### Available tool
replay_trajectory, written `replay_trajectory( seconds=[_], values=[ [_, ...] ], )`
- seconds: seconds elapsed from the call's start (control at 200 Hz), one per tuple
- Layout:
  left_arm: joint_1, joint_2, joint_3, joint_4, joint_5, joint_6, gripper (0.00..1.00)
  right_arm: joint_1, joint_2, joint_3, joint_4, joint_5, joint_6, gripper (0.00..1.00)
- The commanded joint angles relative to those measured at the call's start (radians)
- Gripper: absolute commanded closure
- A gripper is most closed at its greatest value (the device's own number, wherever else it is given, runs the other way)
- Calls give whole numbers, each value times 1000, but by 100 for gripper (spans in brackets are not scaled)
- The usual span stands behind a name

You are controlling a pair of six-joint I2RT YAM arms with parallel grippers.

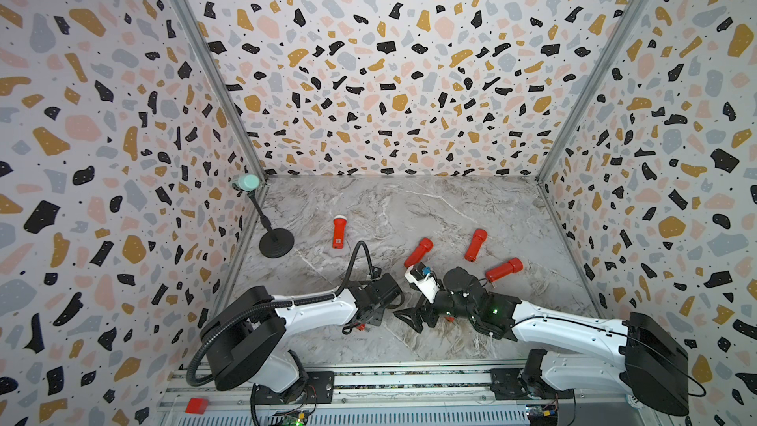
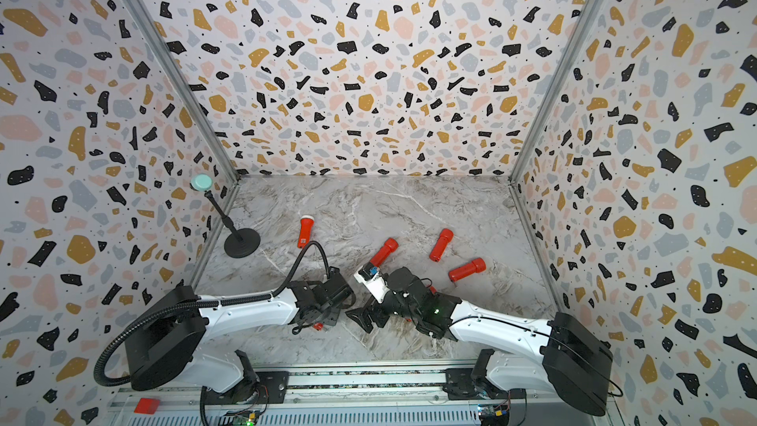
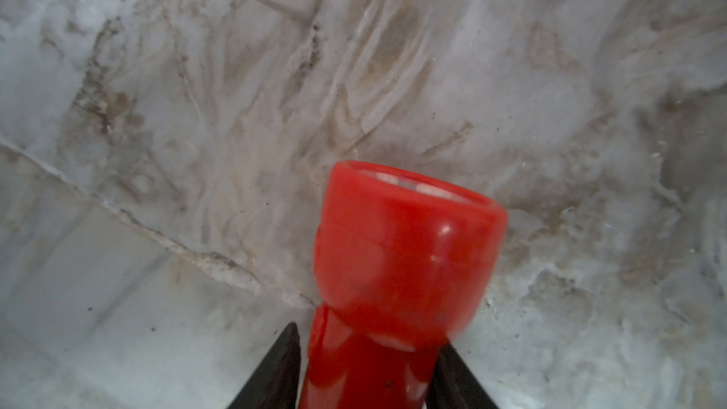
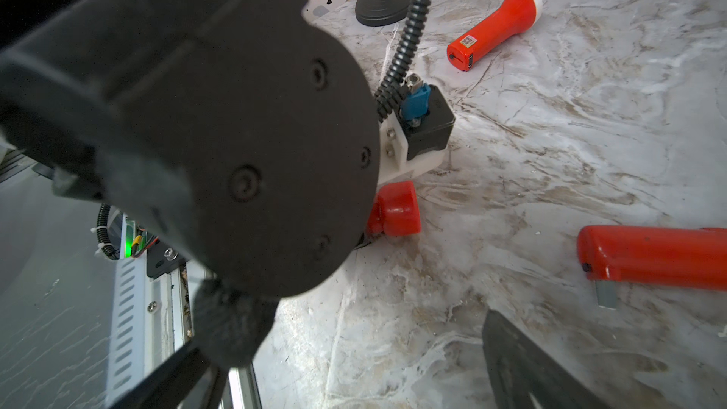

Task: Close the plug at the bottom of the flashlight
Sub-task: Pick up the flashlight from the center of the board.

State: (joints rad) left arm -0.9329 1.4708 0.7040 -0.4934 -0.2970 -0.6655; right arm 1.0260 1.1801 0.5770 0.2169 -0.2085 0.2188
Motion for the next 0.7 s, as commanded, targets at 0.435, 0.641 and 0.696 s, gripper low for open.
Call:
replay_trajectory(
  seconds=[0.435, 0.641, 0.696],
  values=[
    [-7, 38, -1, -50, -5, 14, 80, 2, -20, -6, 15, 41, 7, 1],
    [-10, 30, 21, -50, -18, 9, 100, 2, -29, -12, 18, 67, 12, 1],
    [-9, 21, 28, -43, -18, 4, 100, 1, -36, -17, 24, 80, 14, 1]
  ],
)
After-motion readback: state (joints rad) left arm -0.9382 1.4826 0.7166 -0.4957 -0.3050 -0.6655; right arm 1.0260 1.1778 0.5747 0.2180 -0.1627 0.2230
